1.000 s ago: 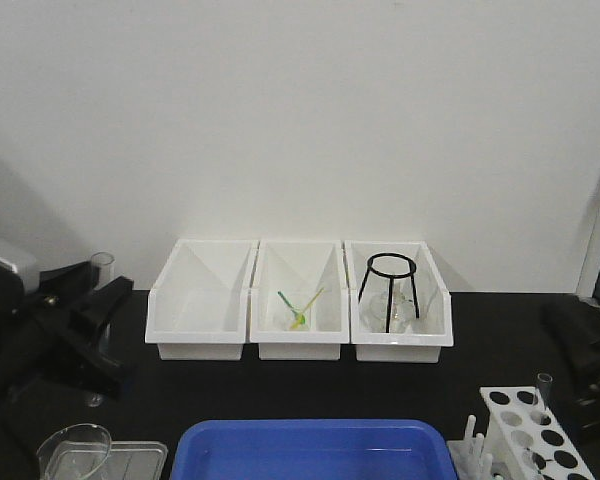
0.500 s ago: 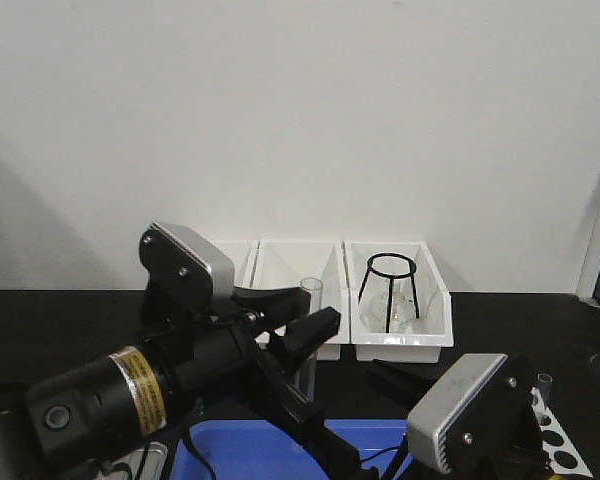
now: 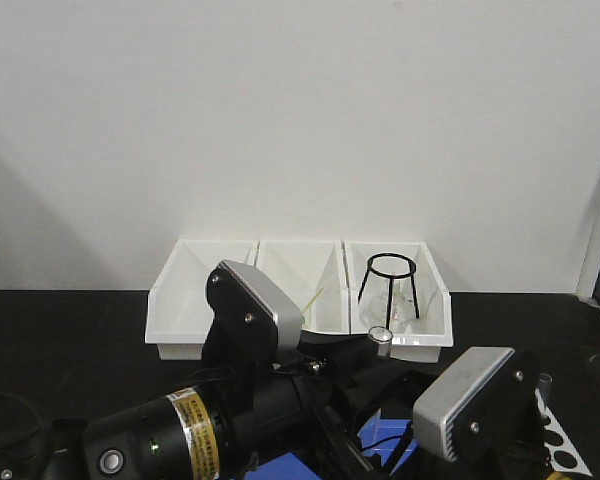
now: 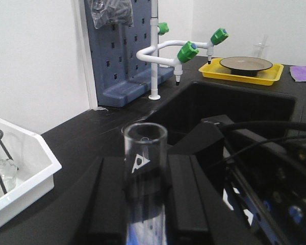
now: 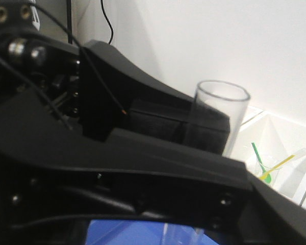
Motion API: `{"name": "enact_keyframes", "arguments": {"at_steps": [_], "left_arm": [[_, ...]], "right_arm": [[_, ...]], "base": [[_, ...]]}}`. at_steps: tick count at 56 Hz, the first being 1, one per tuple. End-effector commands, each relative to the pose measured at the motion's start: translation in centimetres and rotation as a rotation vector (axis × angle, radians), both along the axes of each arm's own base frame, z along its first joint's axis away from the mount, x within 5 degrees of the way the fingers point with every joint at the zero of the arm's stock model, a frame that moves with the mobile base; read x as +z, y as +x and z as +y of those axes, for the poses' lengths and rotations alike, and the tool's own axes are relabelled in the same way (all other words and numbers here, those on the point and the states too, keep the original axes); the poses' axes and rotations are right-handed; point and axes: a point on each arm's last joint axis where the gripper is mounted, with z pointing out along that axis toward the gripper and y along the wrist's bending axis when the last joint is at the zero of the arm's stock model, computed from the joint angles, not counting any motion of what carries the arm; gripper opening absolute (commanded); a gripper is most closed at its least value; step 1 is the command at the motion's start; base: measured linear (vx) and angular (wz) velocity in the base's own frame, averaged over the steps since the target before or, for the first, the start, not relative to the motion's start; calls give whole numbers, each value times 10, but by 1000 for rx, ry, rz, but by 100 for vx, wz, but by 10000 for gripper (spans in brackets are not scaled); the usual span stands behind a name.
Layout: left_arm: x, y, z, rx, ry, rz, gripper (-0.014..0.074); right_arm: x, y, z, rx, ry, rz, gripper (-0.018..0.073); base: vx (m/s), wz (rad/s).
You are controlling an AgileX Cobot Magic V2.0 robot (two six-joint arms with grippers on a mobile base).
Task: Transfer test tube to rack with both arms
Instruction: 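Lift the test tube out of the beaker toward the right gripper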
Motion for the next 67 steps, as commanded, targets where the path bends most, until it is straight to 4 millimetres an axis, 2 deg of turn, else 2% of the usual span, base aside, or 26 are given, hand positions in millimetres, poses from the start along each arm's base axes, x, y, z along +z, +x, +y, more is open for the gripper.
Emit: {"name": "enact_keyframes", "arguments": {"at_steps": [1,8,23,34,53,59,67], "left_arm": [[31,-7,0,-37,-124,-70,0],[31,-7,0,-37,-124,-70,1],[31,-7,0,-34,-121,-67,7],[30,-7,0,-33,-118,-66,87],[30,-7,2,-16,-100,-58,432],[45,-14,9,-14,-126,-88,476],[78,-33,31,21,-159,-149,467]], "right_arm": [[25,0,1,11,97,-116,445],[25,0,1,11,97,-116,334],[25,0,1,11,97,-116,-15],[25,0,1,11,97,-116,-14],[25,0,1,10,95,-113,-13],[24,0,1,10,91,-110,-12],[24,1,0,3,82,-111,-12]], "base": [[0,0],[0,0],[0,0],[0,0],[0,0],[0,0],[0,0]]}}
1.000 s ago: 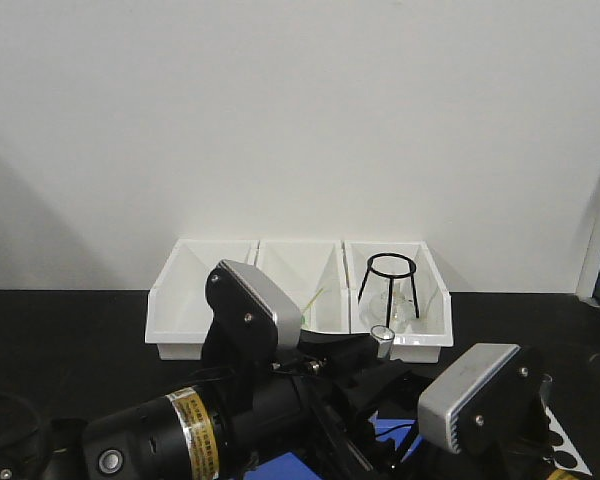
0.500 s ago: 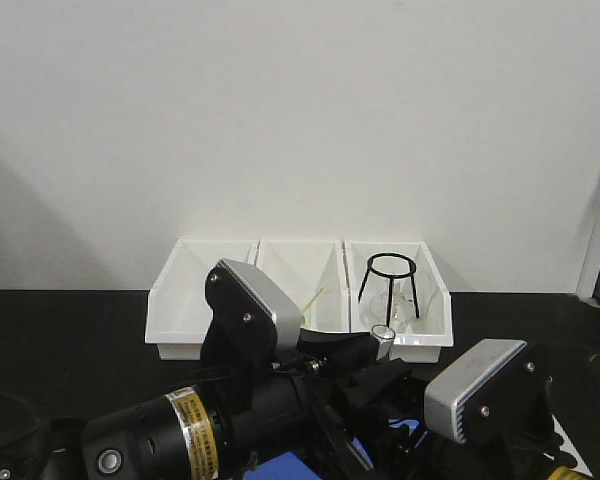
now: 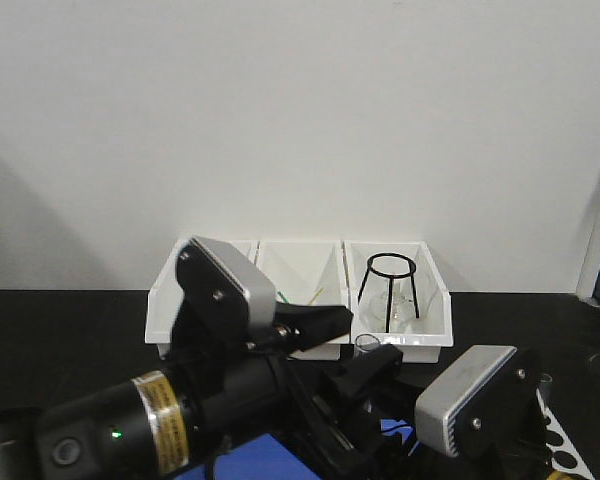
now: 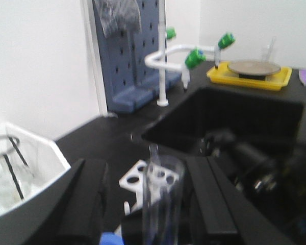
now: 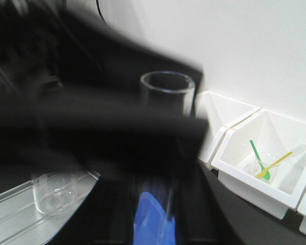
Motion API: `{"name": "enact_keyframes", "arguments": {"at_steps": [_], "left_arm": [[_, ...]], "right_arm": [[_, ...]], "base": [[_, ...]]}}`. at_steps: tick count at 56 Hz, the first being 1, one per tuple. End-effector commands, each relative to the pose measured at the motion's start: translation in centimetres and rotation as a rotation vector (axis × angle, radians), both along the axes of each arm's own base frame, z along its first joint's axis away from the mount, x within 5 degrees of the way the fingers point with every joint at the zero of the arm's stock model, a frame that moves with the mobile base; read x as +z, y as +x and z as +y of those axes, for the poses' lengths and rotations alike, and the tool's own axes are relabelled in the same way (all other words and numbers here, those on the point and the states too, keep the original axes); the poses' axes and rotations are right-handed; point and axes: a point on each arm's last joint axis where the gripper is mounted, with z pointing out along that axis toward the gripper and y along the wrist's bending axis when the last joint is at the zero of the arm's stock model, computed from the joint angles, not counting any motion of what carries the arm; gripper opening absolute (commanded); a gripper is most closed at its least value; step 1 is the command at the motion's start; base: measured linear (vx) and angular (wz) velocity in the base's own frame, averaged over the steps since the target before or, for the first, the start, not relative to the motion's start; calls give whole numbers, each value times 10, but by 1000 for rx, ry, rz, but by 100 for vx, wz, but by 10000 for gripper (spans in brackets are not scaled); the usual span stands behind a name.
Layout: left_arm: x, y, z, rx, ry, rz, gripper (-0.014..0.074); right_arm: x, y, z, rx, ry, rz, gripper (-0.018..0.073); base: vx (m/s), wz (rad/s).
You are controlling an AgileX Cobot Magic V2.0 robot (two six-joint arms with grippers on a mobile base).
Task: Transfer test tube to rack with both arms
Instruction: 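Lift the test tube out of the beaker toward the right gripper, then grasp the test tube with the right gripper and release the left, then carry the tube with the right gripper and insert it into the rack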
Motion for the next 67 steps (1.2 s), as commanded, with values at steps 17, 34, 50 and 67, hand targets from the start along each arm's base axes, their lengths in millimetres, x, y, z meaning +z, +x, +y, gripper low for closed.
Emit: {"name": "enact_keyframes", "arguments": {"at_steps": [17,34,50,67], "left_arm": [[84,-58,83,250,-6,-54,211],[83,-64,97,317,36,-13,-8],[80,-64,95,303,31,-14,-7],[81,-65,95,298,23,-18,-6]], "right_arm": [[26,21,-36,-276,106,-112,-8],[29,30,-120,-628,86,-129,-8],[2,5,-155,-749,100,-227,-8],[-13,20,-139,-582,47,-212,-8]], "base": [[0,0],[0,0],[0,0],[0,0]]}}
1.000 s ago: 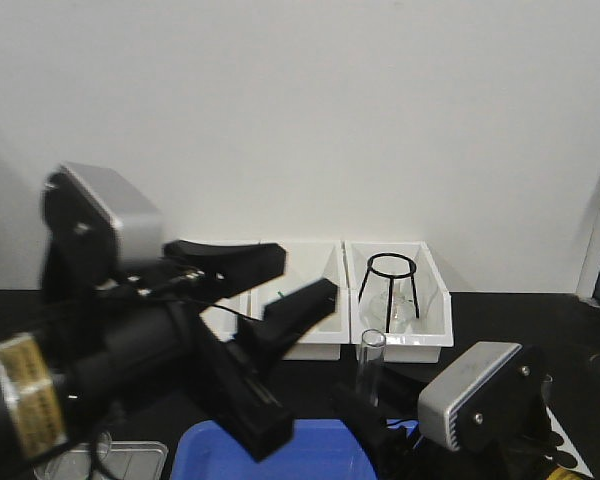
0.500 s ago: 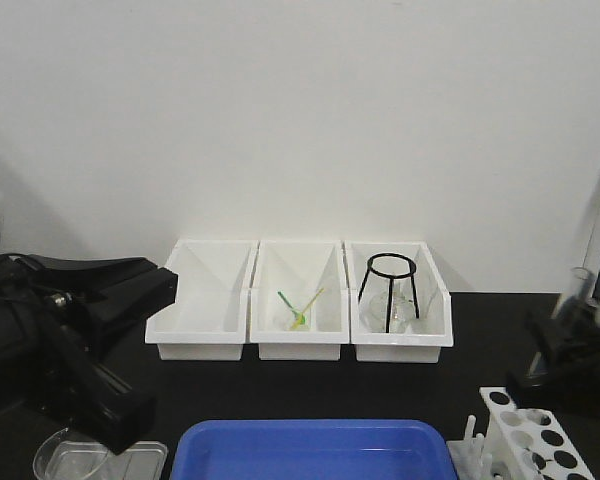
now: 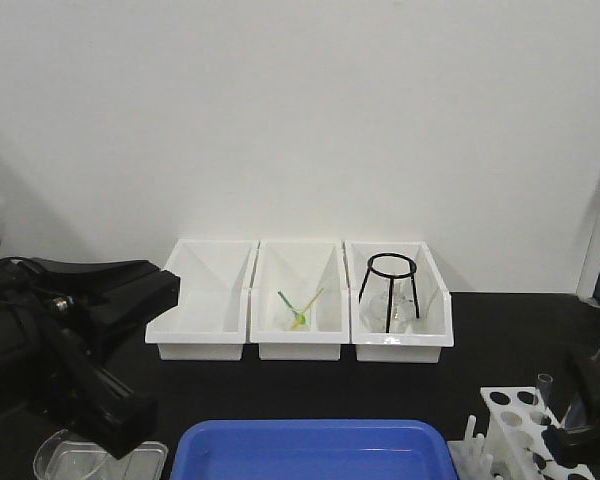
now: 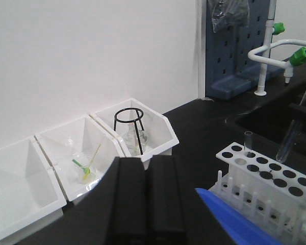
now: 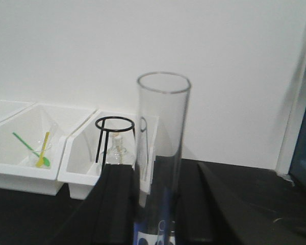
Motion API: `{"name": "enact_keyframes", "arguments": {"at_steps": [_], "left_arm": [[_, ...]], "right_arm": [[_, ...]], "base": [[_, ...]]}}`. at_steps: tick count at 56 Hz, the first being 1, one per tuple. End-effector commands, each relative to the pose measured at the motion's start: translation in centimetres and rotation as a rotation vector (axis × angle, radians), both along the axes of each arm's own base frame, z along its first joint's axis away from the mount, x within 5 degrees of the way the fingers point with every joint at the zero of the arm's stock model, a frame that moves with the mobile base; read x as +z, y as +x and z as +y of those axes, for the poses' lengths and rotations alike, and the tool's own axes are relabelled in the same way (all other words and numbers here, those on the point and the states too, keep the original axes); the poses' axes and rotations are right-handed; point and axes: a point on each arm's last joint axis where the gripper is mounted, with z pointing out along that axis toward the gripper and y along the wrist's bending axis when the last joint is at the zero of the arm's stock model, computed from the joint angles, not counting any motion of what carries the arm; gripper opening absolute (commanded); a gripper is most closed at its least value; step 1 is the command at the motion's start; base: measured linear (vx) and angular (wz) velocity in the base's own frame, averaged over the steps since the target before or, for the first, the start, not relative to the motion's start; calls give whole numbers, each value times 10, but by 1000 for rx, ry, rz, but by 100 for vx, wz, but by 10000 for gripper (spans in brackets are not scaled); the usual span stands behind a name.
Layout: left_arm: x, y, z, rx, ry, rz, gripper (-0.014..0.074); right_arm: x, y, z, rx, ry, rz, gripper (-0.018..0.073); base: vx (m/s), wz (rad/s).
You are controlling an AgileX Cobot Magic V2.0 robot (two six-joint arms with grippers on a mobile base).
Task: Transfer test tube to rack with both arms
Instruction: 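Carry the tube with the right gripper and insert it into the rack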
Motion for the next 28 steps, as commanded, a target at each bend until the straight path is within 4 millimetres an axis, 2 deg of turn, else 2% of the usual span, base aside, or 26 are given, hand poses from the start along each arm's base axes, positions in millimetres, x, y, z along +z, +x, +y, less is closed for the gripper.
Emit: {"name": "enact_keyframes", "arguments": {"at_steps": [1,8,28], "left_arm": [[18,-7,-1,-48,-70,-78,-6],[18,-7,-1,-48,-70,-78,-6],[18,-7,-1,-46,-68,-75,-6]], "right_arm": [[16,6,4,48,-8,-136,-8],[8,11,5,65,-4,-107,-8],[7,23,7,86,-26,-90,-8]], "base": [[0,0],[0,0],[0,0]]}}
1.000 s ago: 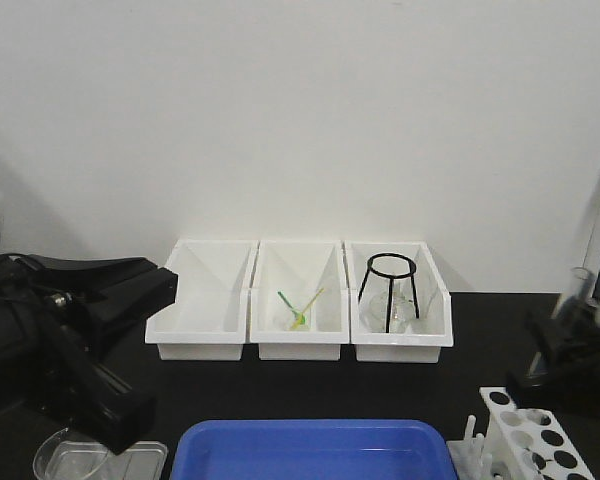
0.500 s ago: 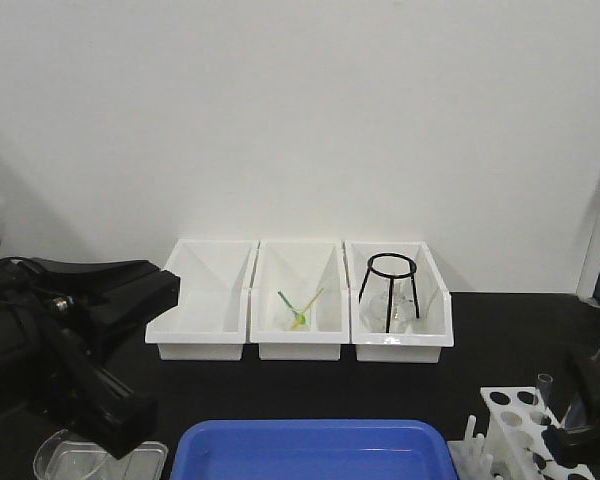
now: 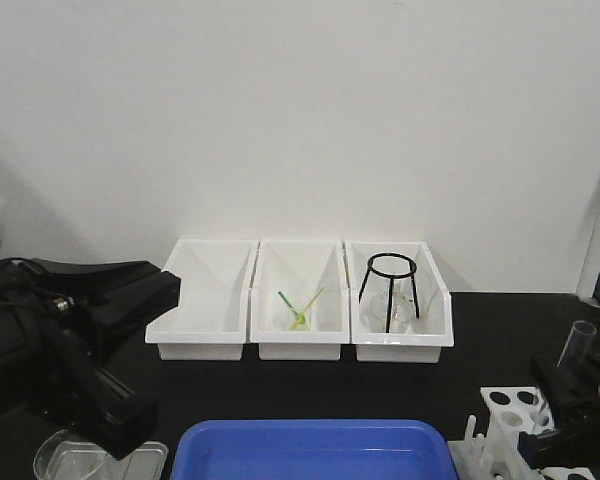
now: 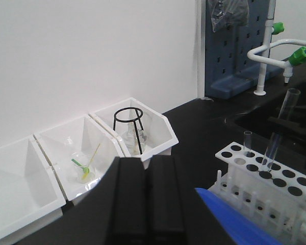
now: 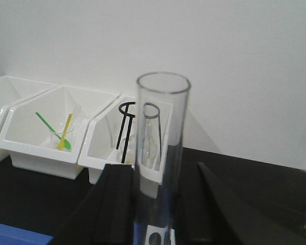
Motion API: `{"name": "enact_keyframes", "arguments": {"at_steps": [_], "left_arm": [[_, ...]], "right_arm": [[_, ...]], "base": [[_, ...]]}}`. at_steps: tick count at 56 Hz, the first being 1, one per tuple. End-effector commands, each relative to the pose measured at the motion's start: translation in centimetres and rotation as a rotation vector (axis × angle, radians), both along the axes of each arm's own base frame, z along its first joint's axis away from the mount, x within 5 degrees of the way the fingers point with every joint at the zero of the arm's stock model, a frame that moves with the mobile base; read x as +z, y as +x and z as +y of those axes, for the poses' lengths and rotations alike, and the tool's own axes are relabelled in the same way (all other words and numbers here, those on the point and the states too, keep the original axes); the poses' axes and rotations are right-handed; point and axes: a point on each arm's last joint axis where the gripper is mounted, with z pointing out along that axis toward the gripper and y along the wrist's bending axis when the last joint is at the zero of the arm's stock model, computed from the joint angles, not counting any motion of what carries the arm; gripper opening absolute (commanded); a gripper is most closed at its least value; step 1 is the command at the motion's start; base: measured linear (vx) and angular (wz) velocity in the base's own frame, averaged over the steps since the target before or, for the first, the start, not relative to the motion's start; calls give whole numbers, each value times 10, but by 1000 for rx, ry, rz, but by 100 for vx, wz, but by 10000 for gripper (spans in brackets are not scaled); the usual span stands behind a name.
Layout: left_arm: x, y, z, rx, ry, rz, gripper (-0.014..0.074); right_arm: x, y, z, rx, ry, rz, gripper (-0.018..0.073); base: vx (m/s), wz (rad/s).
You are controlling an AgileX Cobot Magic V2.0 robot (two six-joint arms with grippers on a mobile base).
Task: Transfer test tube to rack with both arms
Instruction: 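Carry the tube with the right gripper and insert it into the rack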
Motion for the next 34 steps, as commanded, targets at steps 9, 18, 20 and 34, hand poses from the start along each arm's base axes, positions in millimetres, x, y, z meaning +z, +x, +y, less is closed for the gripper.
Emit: {"name": "enact_keyframes", "arguments": {"at_steps": [9,18,20,34], "left_arm": [[18,-7,0,-45,-66,-77,-6],[18,-7,0,-45,-67,-78,-6],[18,-7,0,-45,-67,-78,-6],[18,-7,0,-45,-67,-78,-6]], "right_arm": [[16,5,0,4,-3,-71,-8],[8,8,0,3,-4,-34,-8],[5,10,0,3,-4,-20,-8],[-24,24,1,12,6,44,-8]], "base": [[0,0],[0,0],[0,0],[0,0]]}}
